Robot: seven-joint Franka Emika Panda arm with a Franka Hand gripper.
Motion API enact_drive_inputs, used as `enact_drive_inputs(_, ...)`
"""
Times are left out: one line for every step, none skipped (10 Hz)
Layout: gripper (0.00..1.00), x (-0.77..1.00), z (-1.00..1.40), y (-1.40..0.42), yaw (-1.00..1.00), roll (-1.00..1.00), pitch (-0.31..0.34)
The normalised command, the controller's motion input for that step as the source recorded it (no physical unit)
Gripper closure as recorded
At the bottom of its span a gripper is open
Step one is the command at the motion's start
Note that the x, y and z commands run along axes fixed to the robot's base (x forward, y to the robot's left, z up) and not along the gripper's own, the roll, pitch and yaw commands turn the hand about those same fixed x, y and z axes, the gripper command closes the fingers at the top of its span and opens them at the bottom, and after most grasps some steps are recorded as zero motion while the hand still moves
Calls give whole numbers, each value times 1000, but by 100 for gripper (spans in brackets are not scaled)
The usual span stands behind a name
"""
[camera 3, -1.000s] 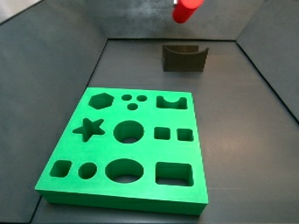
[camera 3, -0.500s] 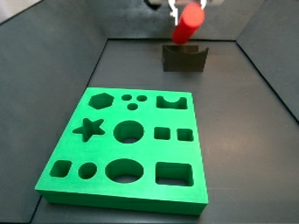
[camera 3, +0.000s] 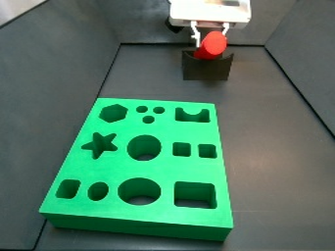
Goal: Pick up the round object. Move up. Place the round object on the fixture. Regrasp the round object. Move to above the board. Insert the round object.
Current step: Place the round object on the fixture, then regrasp the round object.
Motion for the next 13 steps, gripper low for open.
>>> enact_drive_inputs(100,86,-610,81,-156,-29,26)
enact_drive_inputs(100,83,-611,82,-147,-32,25)
enact_drive_inputs(100,83,-612,81,-142,-33,24)
enact_drive_inputs(100,82,-612,81,-133,-33,24)
enact_drive_inputs(100,81,-612,81,-131,-34,24)
enact_drive_inputs(100,0,-167,-500,0,0,0)
enact_drive_inputs(0,0,0,0,0,0,0)
enact_drive_inputs(0,0,1000,0,11,28,-23)
enact_drive_inputs(0,-11,1000,2,19,30,-12)
enact_drive_inputs(0,-18,1000,3,25,26,-14)
enact_drive_inputs(0,-29,1000,-3,33,14,-25)
enact_drive_inputs(0,-40,1000,-5,33,4,-31)
enact_drive_inputs(0,-46,877,-4,40,-11,-33)
